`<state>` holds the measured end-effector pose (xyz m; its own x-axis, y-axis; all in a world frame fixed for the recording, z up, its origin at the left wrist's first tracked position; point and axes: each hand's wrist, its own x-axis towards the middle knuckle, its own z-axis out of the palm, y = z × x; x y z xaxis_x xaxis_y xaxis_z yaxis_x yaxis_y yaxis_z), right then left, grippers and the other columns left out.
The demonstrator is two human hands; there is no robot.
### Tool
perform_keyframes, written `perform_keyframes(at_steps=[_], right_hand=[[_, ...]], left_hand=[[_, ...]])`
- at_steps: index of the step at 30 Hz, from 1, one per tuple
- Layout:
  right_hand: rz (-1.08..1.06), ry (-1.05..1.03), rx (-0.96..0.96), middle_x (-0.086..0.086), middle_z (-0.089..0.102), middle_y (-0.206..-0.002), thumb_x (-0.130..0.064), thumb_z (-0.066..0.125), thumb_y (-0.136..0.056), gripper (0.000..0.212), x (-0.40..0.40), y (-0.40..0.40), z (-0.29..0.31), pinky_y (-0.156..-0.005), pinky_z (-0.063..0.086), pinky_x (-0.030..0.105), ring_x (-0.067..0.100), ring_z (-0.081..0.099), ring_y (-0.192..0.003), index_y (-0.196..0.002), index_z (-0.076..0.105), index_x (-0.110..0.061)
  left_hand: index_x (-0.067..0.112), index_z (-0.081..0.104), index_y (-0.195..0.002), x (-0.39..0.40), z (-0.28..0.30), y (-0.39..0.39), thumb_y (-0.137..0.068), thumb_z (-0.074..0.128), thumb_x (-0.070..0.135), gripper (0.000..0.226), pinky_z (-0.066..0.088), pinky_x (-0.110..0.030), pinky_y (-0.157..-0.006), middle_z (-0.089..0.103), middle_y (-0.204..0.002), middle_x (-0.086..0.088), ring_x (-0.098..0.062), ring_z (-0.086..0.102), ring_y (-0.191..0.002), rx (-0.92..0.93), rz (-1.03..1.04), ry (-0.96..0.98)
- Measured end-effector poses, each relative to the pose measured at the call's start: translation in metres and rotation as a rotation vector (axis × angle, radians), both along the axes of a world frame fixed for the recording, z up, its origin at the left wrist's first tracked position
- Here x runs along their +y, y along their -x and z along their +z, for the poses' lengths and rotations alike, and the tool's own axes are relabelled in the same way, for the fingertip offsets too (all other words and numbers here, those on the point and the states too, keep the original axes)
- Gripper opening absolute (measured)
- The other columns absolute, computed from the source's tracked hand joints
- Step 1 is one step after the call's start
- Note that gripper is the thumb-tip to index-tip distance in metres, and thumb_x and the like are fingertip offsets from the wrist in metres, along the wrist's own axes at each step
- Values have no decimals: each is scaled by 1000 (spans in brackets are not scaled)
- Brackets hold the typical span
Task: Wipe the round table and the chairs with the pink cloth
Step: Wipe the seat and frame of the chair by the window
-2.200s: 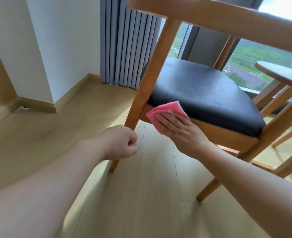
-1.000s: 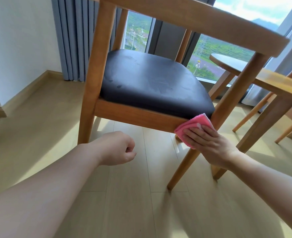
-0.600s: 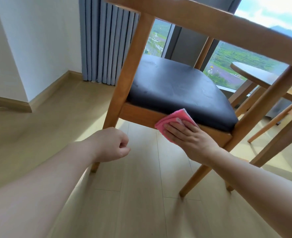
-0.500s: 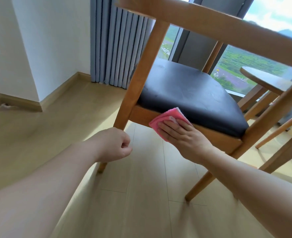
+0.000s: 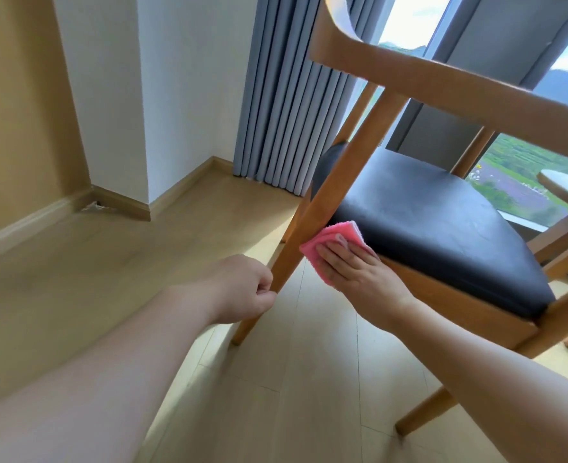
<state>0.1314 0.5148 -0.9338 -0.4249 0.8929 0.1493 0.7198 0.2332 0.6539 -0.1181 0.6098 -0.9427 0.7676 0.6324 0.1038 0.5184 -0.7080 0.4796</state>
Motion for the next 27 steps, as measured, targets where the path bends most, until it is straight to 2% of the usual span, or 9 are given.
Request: perform_keyframes(at_steps=[2, 3, 6, 10, 14, 16, 20, 23, 27], right_hand=[[3, 20, 2, 11, 46, -145, -9, 63, -79, 62, 2, 2, 10, -116, 16, 45, 30, 35, -138, -140, 47, -7], [-11, 42, 11, 11, 45, -146, -9, 65, -81, 62, 3, 3, 14, -114, 17, 46, 30, 34, -139, -141, 46, -7], [-38, 133, -13, 11, 36, -152, -10, 62, -89, 63, 1, 8, 22, -114, 9, 45, 29, 24, -144, -146, 35, -12], [117, 83, -25, 13, 64, -126, -9, 87, -62, 66, -7, 26, 60, -103, 31, 47, 33, 57, -121, -124, 64, -10], [231, -27, 30, 15, 62, -128, -7, 74, -75, 53, -6, 36, 122, -101, 45, 51, 35, 54, -124, -127, 61, -8], [244, -94, 18, 18, 60, -130, -1, 66, -77, 50, -4, 37, 154, -102, 43, 53, 37, 51, -127, -127, 60, -4], [245, -207, -113, 22, 58, -131, 3, 56, -78, 48, 6, 33, 199, -107, 34, 54, 41, 50, -127, -126, 59, 1], [149, -224, -138, 23, 58, -131, 5, 66, -75, 52, 16, 34, 206, -108, 28, 54, 42, 49, -127, -126, 59, 1], [-16, -259, -314, 22, 50, -140, -13, 63, -82, 57, 29, 33, 192, -115, 20, 51, 40, 40, -135, -136, 50, -1]], left_hand=[[19, 39, -52, -7, 4, 8, -83, 56, 35, 39, 32, -27, -51, 41, -54, 5, -15, 36, -52, -6, 24, 8], [19, 39, -52, -9, 7, 13, -83, 56, 35, 39, 31, -26, -50, 41, -55, 5, -15, 36, -52, 5, 38, 2], [19, 39, -52, -16, 12, 29, -84, 56, 34, 40, 29, -25, -48, 41, -54, 5, -12, 35, -50, 28, 77, -8], [21, 40, -52, -14, 24, 38, -85, 57, 36, 41, 34, -24, -49, 43, -53, 6, -12, 37, -50, -37, 115, -7], [22, 42, -51, -4, 34, 27, -87, 58, 38, 42, 34, -19, -47, 44, -50, 8, -8, 39, -46, -133, 105, -39], [23, 43, -50, -1, 36, 20, -87, 59, 38, 43, 32, -12, -44, 44, -46, 10, -6, 42, -43, -177, 67, -42], [23, 44, -50, 11, 37, 14, -87, 61, 36, 43, 35, -9, -43, 44, -43, 11, -2, 46, -43, -253, 38, -25], [22, 43, -50, 17, 35, 14, -86, 60, 38, 43, 37, -12, -44, 43, -44, 10, -5, 43, -42, -271, 62, -28], [22, 44, -49, 20, 35, 13, -86, 60, 38, 43, 38, -11, -43, 43, -43, 10, -5, 45, -42, -277, 44, -27]])
